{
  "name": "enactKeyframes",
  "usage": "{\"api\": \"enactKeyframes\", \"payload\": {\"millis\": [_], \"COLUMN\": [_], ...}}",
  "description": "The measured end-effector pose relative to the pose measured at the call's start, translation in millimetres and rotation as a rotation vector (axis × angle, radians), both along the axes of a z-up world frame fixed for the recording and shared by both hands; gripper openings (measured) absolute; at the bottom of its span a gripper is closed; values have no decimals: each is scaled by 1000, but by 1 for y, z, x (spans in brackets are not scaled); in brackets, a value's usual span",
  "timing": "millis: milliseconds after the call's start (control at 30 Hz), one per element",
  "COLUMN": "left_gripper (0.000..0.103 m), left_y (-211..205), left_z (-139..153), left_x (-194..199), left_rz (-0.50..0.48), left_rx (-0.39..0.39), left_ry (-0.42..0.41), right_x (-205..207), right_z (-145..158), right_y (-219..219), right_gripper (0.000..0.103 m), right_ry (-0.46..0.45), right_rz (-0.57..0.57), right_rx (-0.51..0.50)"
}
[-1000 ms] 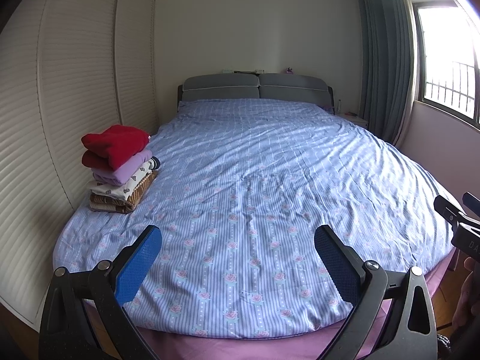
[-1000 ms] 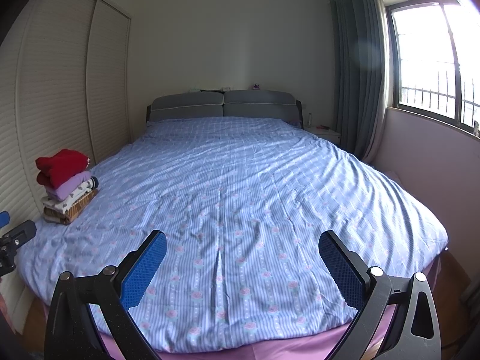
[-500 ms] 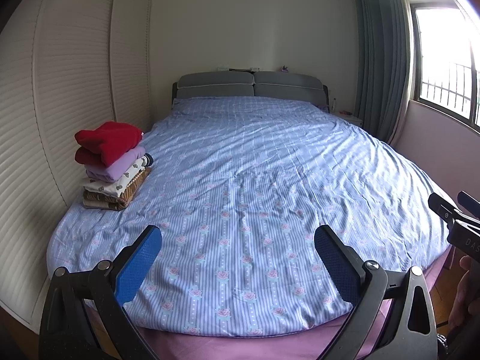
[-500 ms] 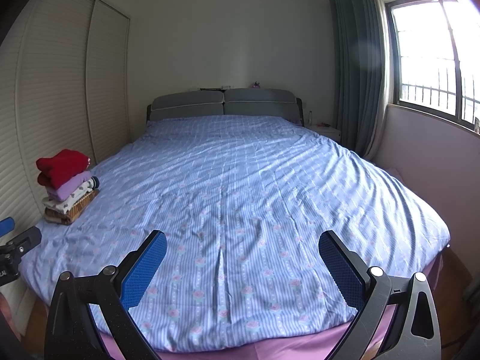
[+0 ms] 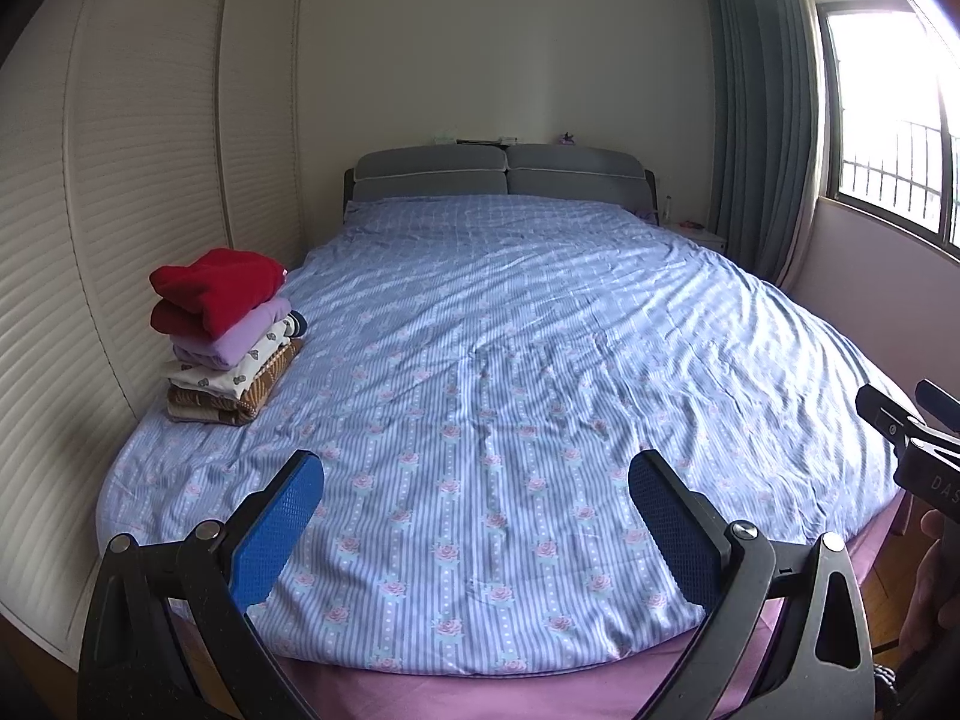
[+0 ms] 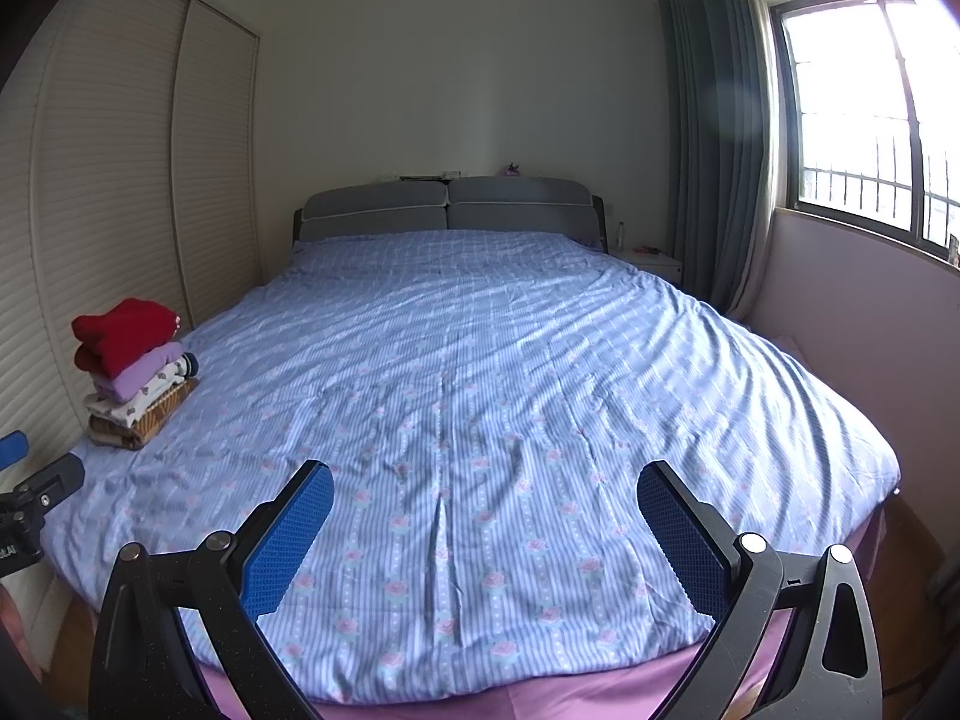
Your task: Fold small clothes
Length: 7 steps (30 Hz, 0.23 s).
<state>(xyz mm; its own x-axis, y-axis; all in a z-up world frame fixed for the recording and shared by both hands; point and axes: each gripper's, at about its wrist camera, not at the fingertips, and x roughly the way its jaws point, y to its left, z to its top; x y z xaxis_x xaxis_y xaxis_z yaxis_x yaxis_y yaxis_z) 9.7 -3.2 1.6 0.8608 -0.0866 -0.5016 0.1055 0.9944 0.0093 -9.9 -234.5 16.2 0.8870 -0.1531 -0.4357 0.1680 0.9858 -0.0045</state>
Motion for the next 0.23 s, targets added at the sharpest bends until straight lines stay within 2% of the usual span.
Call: {"api": "enactKeyframes", "payload": {"millis": [233], "left_gripper": [103], "left_y": [0], "left_z": [-1], "left_x": [0], "left_rz": [3], "left_rx": [16], "left_ry": [-3], "right_x": [0], "right_z": [0], "right_y": [0], "right_gripper": [102], "right_ry": [0], "right_rz": [0], "right_rx": [2]}}
